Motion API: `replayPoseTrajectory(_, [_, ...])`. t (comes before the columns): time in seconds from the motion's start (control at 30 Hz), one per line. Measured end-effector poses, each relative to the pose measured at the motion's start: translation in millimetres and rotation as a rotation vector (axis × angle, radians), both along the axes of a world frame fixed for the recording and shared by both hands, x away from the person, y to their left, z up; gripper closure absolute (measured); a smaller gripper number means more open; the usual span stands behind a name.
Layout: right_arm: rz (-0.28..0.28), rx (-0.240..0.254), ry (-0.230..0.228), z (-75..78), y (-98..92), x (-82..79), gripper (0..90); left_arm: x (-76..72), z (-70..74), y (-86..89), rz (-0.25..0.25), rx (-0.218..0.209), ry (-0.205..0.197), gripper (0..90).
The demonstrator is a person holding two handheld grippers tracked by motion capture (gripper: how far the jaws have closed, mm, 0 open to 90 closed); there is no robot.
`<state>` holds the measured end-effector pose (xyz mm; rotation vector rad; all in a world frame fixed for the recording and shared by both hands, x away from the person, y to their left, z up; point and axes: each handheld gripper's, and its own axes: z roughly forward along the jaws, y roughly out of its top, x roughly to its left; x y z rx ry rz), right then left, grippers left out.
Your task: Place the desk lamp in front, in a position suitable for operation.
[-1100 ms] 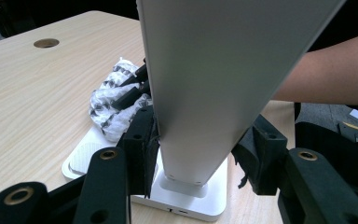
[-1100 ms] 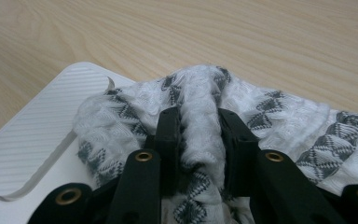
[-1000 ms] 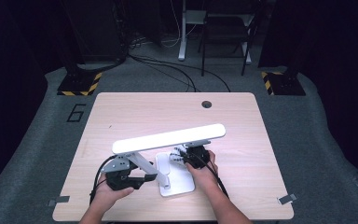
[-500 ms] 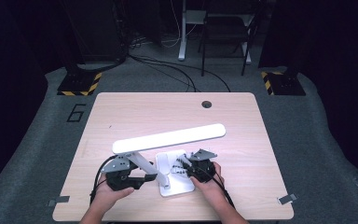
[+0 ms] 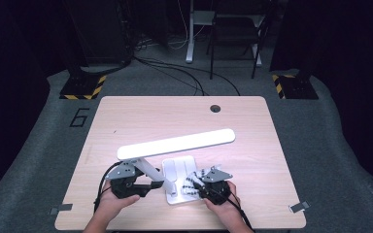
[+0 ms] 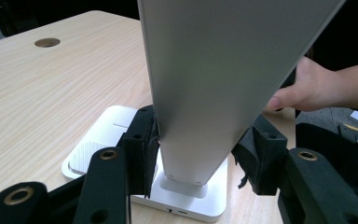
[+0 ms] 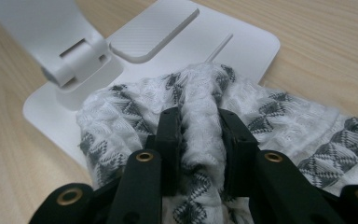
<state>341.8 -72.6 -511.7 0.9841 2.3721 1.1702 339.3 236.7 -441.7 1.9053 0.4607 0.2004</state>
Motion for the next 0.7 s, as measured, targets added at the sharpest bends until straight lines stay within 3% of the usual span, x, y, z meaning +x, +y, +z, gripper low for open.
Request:
replayPoseTrajectory(0.17, [0.018,-0.015,0.002,0.9,-3.4,-12.1,71.6,-0.1,0.0,-0.1,0.000,0.002,-0.001,52.6])
replayPoseTrajectory(0.4, [0.015,-0.012,0.020,2.2,-4.2,-14.7,71.5,-0.1,-0.1,-0.3,0.001,0.001,0.000,52.6])
replayPoseTrajectory(0.6, [0.020,-0.021,0.009,4.0,2.4,-16.2,71.4,0.2,-0.1,-0.2,0.000,0.001,0.001,52.5])
replayPoseTrajectory(0.7, [0.053,-0.030,0.005,5.2,12.2,-17.3,71.2,0.3,-0.2,-0.2,-0.001,0.001,0.001,52.5])
